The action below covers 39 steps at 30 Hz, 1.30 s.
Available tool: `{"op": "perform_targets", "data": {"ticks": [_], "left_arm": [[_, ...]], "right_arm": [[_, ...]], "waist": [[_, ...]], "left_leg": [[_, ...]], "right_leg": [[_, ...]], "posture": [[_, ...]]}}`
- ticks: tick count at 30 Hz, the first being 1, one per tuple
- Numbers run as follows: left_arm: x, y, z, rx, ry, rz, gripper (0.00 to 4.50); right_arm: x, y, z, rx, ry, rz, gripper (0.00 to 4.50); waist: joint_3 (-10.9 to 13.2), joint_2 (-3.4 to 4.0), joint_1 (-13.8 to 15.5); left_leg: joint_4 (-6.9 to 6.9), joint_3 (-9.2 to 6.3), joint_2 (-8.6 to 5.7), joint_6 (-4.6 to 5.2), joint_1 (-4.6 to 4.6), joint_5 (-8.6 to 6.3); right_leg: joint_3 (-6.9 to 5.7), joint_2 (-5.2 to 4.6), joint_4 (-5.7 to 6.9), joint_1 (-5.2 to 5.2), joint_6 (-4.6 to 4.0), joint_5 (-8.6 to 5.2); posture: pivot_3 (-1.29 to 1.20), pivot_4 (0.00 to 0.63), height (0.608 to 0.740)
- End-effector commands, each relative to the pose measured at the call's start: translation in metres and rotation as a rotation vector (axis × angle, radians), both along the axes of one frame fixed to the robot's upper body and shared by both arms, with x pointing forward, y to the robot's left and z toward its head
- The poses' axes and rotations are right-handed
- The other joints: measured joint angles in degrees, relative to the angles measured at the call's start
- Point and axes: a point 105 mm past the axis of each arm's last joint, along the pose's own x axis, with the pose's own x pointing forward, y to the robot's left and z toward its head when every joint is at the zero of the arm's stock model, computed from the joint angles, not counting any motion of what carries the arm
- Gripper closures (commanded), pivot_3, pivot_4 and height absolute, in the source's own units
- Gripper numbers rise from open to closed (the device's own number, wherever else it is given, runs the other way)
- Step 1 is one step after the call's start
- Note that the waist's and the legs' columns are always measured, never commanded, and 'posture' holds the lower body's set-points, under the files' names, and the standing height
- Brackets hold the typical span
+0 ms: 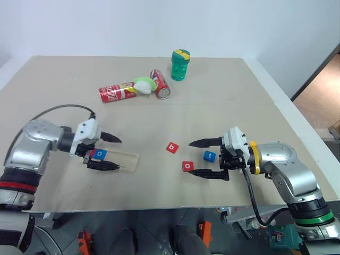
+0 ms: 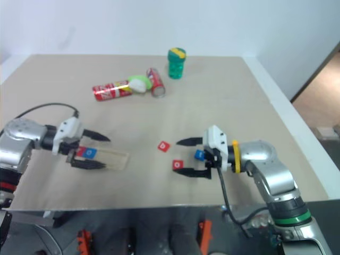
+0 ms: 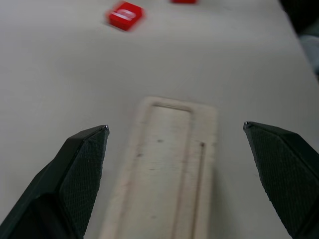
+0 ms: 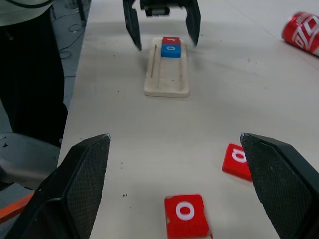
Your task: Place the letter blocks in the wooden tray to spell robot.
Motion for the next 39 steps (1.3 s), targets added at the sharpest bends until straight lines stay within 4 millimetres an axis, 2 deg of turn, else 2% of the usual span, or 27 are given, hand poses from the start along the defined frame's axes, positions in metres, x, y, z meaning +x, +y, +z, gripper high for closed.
{"op": "perform_targets", "data": {"ticks": [1, 6, 13, 14, 15, 17, 19, 26, 30, 33, 37, 39], "left_arm": [[0.007, 0.003, 0.0, 0.077, -0.051, -0.048, 0.0], [0.018, -0.001, -0.008, 0.103, -0.074, -0.077, 0.0], [0.02, 0.001, -0.026, 0.158, -0.047, -0.094, 0.0], [0.019, 0.002, -0.028, 0.166, -0.038, -0.093, 0.5], [0.02, 0.003, -0.029, 0.174, -0.035, -0.093, 0.52], [0.023, 0.002, -0.029, 0.172, -0.034, -0.085, 1.19], [0.025, -0.002, -0.026, 0.17, -0.04, -0.084, 1.28], [0.037, -0.036, -0.011, 0.136, -0.063, -0.039, 1.28], [0.034, -0.058, -0.007, 0.121, -0.029, -0.027, 1.28], [0.03, -0.07, -0.011, 0.149, -0.023, -0.026, 1.28], [0.028, -0.095, -0.022, 0.181, -0.021, -0.024, 1.28], [0.028, -0.099, -0.026, 0.195, -0.021, -0.014, 1.28]], "right_arm": [[0.002, 0.005, 0.008, 0.022, -0.044, 0.005, 0.18], [0.006, 0.007, 0.009, 0.054, -0.049, -0.033, 0.18], [0.006, 0.003, 0.002, 0.066, -0.047, -0.072, 0.18], [0.006, 0.003, 0.002, 0.068, -0.047, -0.076, 0.0], [0.006, 0.002, 0.002, 0.069, -0.048, -0.079, 0.0], [0.007, 0.001, 0.001, 0.069, -0.051, -0.086, 0.0], [0.007, 0.0, 0.0, 0.067, -0.054, -0.093, 0.0], [0.011, -0.003, -0.003, 0.062, -0.065, -0.11, 0.0], [0.014, -0.002, -0.004, 0.062, -0.071, -0.114, 0.0], [0.016, 0.001, -0.004, 0.063, -0.079, -0.113, 0.0], [0.021, 0.005, -0.005, 0.064, -0.093, -0.104, 0.0], [0.022, 0.006, -0.006, 0.065, -0.095, -0.102, 0.0]], "waist": [[0.0, 0.01, 0.0], [0.0, 0.02, 0.1], [0.0, 0.03, 0.5], [0.0, 0.03, 0.6], [0.0, 0.04, 0.7], [0.0, 0.05, 0.8], [0.0, 0.09, 1.3], [0.0, 0.09, 1.5], [0.0, 0.09, 1.4], [0.0, 0.11, 1.3], [0.0, 0.14, 1.3], [0.0, 0.15, 1.4]], "left_leg": [[0.03, -0.05, 0.0, 0.0, -0.02, 0.0], [0.14, -0.1, -0.01, 0.0, -0.03, 0.0], [0.28, -0.12, 0.0, 0.01, -0.03, 0.02], [0.28, -0.13, 0.0, 0.01, -0.03, 0.02], [0.28, -0.13, 0.0, 0.01, -0.03, 0.02], [0.28, -0.13, 0.01, 0.01, -0.02, 0.02], [0.3, -0.16, 0.0, 0.02, -0.01, 0.02], [0.47, -0.18, -0.06, 0.1, -0.02, 0.1], [0.48, -0.18, -0.08, 0.09, -0.06, 0.1], [0.42, -0.24, -0.06, 0.09, -0.05, 0.1], [0.38, -0.28, -0.03, 0.09, -0.01, 0.1], [0.41, -0.32, -0.04, 0.1, -0.04, 0.1]], "right_leg": [[-0.03, 0.0, 0.02, 0.0, 0.0, 0.0], [-0.08, -0.01, 0.05, 0.04, 0.03, 0.0], [-0.12, -0.02, 0.07, 0.11, 0.12, 0.07], [-0.13, -0.01, 0.07, 0.11, 0.12, 0.07], [-0.13, 0.0, 0.07, 0.11, 0.12, 0.07], [-0.12, 0.01, 0.08, 0.1, 0.12, 0.07], [-0.16, 0.01, 0.09, 0.13, 0.1, 0.08], [-0.15, -0.05, 0.1, 0.25, 0.21, 0.19], [-0.12, -0.05, 0.09, 0.22, 0.26, 0.2], [-0.15, -0.01, 0.09, 0.21, 0.23, 0.17], [-0.16, 0.04, 0.1, 0.21, 0.19, 0.17], [-0.21, 0.05, 0.11, 0.22, 0.19, 0.18]], "posture": [[0.0, 0.15, 0.74], [0.0, 0.15, 0.74], [0.0, 0.15, 0.74], [0.0, 0.15, 0.74], [0.0, 0.15, 0.74], [0.0, 0.15, 0.74], [0.0, 0.15, 0.74], [0.0, 0.15, 0.74], [0.0, 0.15, 0.74], [0.0, 0.15, 0.74], [0.0, 0.15, 0.74], [0.0, 0.15, 0.74]]}}
